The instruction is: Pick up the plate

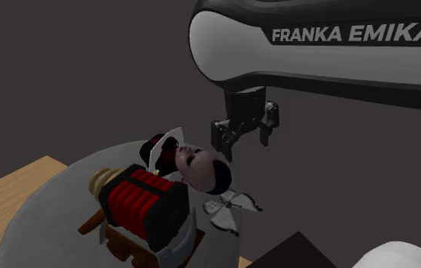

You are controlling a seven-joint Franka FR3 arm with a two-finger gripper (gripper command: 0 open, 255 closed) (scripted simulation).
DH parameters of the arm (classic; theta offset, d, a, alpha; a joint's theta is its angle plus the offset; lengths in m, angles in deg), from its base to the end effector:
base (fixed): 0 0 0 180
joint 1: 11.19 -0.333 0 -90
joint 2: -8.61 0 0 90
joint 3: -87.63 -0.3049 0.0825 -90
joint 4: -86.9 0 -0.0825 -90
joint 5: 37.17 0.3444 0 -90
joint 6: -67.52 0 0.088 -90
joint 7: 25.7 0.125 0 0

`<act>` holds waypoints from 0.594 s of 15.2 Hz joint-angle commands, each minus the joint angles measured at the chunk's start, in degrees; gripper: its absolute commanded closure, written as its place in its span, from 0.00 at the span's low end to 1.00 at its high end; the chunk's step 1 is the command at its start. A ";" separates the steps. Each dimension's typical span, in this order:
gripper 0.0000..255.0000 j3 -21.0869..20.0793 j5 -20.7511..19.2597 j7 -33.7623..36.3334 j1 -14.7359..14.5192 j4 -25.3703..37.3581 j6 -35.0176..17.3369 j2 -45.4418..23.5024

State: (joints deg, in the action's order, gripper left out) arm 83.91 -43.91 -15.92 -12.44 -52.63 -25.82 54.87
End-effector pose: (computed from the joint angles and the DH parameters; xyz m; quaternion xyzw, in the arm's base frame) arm 0.2734 0.0140 0.5422 0.9955 -0.0484 0.0097 0.0815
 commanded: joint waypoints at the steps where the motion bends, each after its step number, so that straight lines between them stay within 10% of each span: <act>1: 0.00 0.00 0.00 0.00 0.00 0.00 0.00 0.00; 9: 0.00 -9.58 6.42 22.94 2.96 0.44 -14.44 -9.01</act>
State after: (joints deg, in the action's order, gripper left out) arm 75.67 -38.13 3.76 -9.99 -52.94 -38.40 47.52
